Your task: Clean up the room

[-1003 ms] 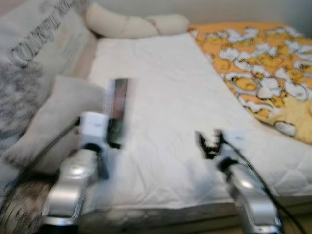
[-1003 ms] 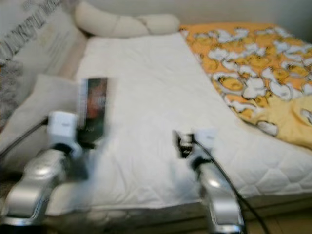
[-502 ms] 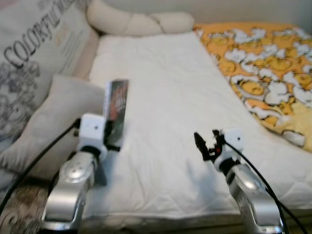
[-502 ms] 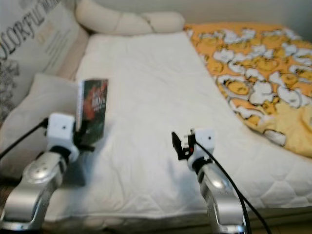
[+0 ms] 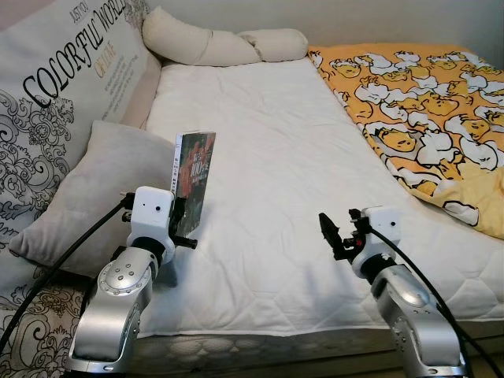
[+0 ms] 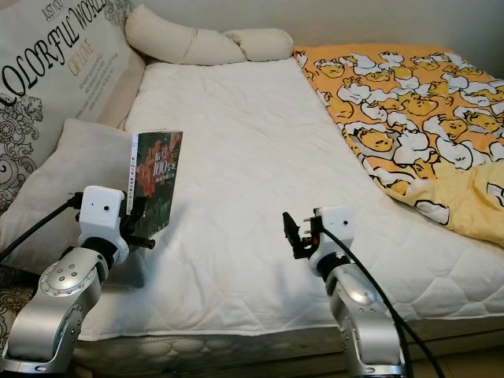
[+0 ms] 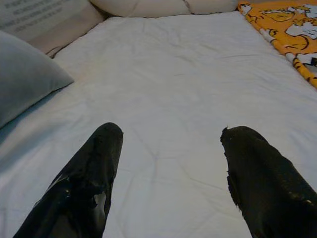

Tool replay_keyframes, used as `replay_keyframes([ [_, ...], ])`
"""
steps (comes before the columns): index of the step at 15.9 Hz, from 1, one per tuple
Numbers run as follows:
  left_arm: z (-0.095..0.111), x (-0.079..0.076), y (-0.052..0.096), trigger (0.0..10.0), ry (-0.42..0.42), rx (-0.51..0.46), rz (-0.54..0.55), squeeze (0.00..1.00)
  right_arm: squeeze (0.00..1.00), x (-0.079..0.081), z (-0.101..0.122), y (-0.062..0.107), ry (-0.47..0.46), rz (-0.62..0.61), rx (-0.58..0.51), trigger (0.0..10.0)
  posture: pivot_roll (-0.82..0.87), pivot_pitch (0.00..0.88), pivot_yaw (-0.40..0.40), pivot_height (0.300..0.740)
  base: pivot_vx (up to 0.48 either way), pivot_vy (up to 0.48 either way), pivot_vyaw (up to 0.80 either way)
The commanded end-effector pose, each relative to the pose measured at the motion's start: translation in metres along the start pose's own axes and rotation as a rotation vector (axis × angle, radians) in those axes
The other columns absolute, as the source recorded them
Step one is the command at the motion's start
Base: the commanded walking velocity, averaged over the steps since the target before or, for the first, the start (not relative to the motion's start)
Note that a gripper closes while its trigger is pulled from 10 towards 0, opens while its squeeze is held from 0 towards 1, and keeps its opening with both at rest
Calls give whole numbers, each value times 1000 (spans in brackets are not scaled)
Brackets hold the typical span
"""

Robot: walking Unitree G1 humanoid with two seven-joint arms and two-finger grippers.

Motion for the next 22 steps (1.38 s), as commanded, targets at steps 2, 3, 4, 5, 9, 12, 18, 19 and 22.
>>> replay_keyframes([
  [2,14,1,-3,10000,-17,-43,-7,0,0,-8,7,-2,-2,-18,-20,10000,-34,0,31,740,0,0,0],
  [3,15,0,-3,10000,-16,-41,-11,0,0,-8,8,-2,-1,-20,-20,10000,-34,0,31,740,0,0,0],
  [4,15,0,-4,10000,-13,-39,-14,0,0,-8,7,-2,-2,-18,-19,10000,-33,0,31,740,0,0,0],
  [5,15,-2,-5,10000,-3,-35,-19,0,0,-6,8,-2,0,-2,-17,10000,-33,0,31,740,0,0,0],
  [9,11,-17,-27,10000,200,62,-179,0,0,9,22,8,20,317,31,10000,-41,0,28,740,0,0,0],
  [12,19,-28,-54,10000,411,126,-369,0,0,-7,41,19,47,455,68,10000,-62,0,35,740,0,0,0],
  [18,13,-61,-77,10000,710,327,-641,0,0,-1,48,50,8,691,210,10000,-112,15,47,740,0,0,0],
  [19,-5,-66,-82,10000,677,383,-608,0,0,2,47,55,9,712,227,10000,-140,35,54,740,0,0,0],
  [22,-34,-60,-91,10000,536,425,-474,0,0,8,49,62,17,725,254,10000,-202,87,62,740,0,0,0],
])
Point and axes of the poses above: a point about 5 cm out from each wrist's last joint towards the gripper, its own y axis pointing back from the gripper into the wrist, its own z axis along the axis of the wrist's last joint, x = y × z, the point moved 4 cm from there along -y, pointing out of the wrist towards the gripper, and after that the axes turned 7 degrees about -y, right-handed, at the moved point
